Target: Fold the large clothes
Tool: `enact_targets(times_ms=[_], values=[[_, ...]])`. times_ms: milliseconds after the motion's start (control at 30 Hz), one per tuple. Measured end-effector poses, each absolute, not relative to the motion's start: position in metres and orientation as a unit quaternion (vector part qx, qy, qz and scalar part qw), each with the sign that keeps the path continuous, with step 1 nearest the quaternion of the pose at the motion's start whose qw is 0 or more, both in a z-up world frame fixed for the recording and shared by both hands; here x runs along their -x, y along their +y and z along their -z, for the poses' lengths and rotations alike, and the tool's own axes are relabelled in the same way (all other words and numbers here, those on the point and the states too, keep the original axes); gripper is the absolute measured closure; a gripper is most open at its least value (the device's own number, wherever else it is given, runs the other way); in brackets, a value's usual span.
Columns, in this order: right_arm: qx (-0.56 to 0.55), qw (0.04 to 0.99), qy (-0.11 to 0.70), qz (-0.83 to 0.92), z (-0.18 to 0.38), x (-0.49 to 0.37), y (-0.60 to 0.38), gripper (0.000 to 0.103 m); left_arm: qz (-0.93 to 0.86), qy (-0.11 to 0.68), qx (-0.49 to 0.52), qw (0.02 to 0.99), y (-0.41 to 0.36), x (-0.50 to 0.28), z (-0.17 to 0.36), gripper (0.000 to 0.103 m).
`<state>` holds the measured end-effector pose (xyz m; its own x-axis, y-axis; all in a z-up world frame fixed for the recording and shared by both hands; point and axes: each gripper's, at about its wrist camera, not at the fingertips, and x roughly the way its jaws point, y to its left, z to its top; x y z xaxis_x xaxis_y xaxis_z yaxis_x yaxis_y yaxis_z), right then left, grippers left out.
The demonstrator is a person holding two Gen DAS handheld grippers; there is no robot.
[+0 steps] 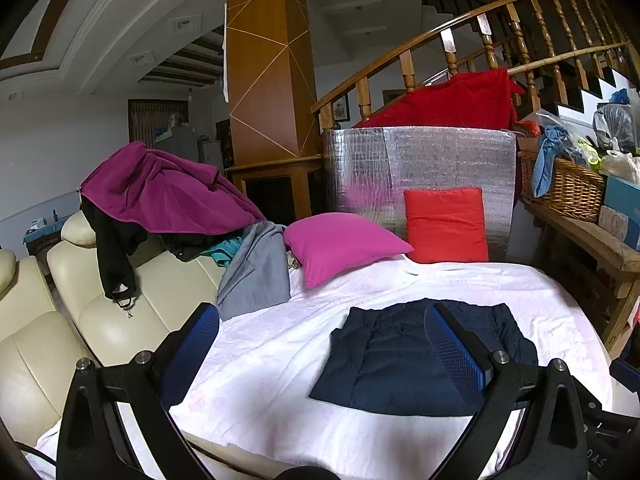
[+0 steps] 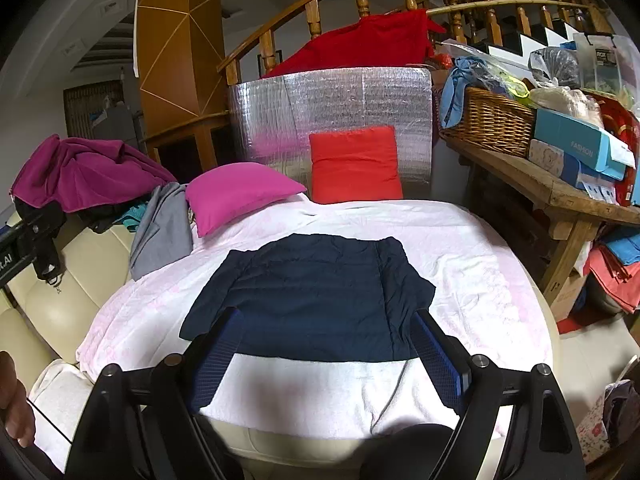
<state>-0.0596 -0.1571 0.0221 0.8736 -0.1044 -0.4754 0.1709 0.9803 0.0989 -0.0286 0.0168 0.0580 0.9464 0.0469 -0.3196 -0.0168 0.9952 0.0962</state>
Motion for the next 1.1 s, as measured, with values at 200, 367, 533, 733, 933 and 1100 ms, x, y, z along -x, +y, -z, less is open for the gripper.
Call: enact_targets(times_ms=[200,367,533,733,933,1100], values=[[-0.07,0.965,0.241,0.071,-0.022,0.06,-0.157,0.015,-0.014,0.165,-0.048,0.985,0.017,0.029,-0.057,0.001],[-0.069,0.965,0.24,0.072,-0.021,0.06,-0.157,0.015,-0.014,0.166,-0.047,0.985,0.019,0.028,-0.056,0.001],[-0.069,0.966,0.236,0.074,-0.024,0.06,-0.158,0.015,-0.013,0.166,-0.046,0.985,0.02,0.027,-0.056,0.001],[-0.067,0.967,0.233,0.077,-0.027,0.059,-0.157,0.015,-0.012,0.165,-0.045,0.985,0.02,0.027,-0.056,0.001],[-0.063,0.968,0.232,0.078,-0.03,0.056,-0.155,0.015,-0.011,0.161,-0.046,0.986,0.021,0.026,-0.055,0.001],[-0.06,0.968,0.232,0.079,-0.031,0.052,-0.154,0.015,-0.013,0.161,-0.047,0.986,0.021,0.024,-0.055,0.001]])
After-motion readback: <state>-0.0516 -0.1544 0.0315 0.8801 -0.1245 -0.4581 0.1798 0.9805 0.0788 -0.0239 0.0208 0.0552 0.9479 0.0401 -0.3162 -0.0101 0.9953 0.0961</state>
